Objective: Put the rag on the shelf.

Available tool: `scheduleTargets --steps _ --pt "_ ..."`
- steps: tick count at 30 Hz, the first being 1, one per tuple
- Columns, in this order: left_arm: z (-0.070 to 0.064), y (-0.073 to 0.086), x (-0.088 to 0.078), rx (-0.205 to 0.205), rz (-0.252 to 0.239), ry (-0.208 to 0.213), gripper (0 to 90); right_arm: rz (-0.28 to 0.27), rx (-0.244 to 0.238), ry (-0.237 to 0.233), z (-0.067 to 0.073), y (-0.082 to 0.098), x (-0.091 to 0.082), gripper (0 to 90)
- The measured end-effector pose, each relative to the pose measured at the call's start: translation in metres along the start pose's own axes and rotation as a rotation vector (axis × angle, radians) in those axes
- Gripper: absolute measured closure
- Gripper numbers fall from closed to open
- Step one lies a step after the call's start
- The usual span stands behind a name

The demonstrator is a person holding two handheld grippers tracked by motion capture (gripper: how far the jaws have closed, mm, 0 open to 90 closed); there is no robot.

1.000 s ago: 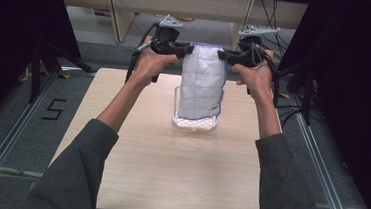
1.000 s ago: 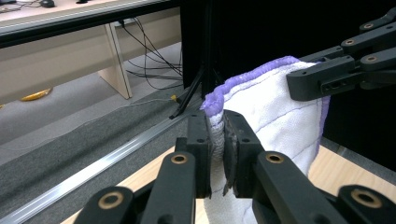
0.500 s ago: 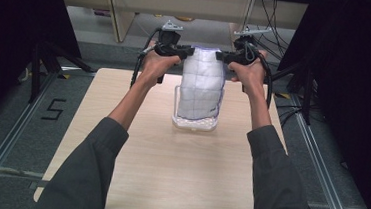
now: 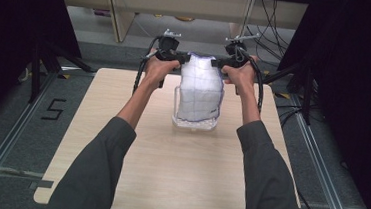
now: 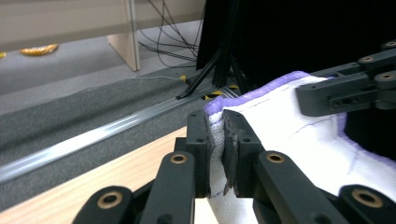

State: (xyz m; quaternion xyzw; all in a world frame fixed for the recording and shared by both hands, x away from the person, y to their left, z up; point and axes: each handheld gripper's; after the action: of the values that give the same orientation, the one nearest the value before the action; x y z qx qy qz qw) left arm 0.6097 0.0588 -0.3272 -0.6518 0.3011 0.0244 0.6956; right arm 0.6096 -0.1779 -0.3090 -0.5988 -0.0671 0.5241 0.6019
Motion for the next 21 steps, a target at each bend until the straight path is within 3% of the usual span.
scheduleTargets --steps 5,6,8,11,12,15,16,18,20,21 --pt "0.004 0.013 0.008 0.013 0.032 -0.003 80.3 0.036 0.014 0.01 -0.005 0.005 0.01 82.7" --pt "0.003 0.015 0.009 0.006 0.033 -0.002 80.3 0.054 -0.016 0.008 -0.009 0.006 0.012 82.7" --pt "0.002 0.017 0.01 0.019 0.046 -0.007 79.4 0.053 -0.006 0.028 -0.009 0.01 0.016 82.5" --pt "0.001 0.02 0.01 0.037 0.058 -0.002 78.6 0.1 0.0 0.024 -0.014 0.016 0.019 82.4" --pt "0.0 0.021 0.011 0.042 0.061 0.001 77.7 0.11 0.064 0.031 -0.012 0.019 0.021 82.3" --pt "0.002 0.025 0.012 0.045 0.093 0.017 73.5 0.138 0.082 0.039 -0.017 0.026 0.024 81.2" --pt "0.004 0.026 0.012 0.036 0.094 0.011 72.0 0.141 0.066 0.041 -0.019 0.027 0.024 80.9" --pt "0.007 0.029 0.012 0.026 0.096 0.01 72.1 0.15 0.063 0.037 -0.021 0.029 0.026 77.6" --pt "0.01 0.031 0.01 0.027 0.104 0.013 71.8 0.153 0.078 0.029 -0.021 0.031 0.028 68.1" --pt "0.011 0.032 0.009 0.02 0.103 0.017 71.4 0.176 0.093 0.044 -0.021 0.03 0.027 66.1"
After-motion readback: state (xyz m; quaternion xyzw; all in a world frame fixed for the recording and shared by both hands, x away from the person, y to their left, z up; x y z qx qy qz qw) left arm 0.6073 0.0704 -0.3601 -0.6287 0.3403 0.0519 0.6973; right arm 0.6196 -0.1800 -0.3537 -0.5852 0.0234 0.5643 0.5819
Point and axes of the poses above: each handheld gripper's, and its own axes: x roughly forward along the jaws, y roughly out of its underside, z roughly to its left, and after that the axes turned 15 degrees about -y, right-handed
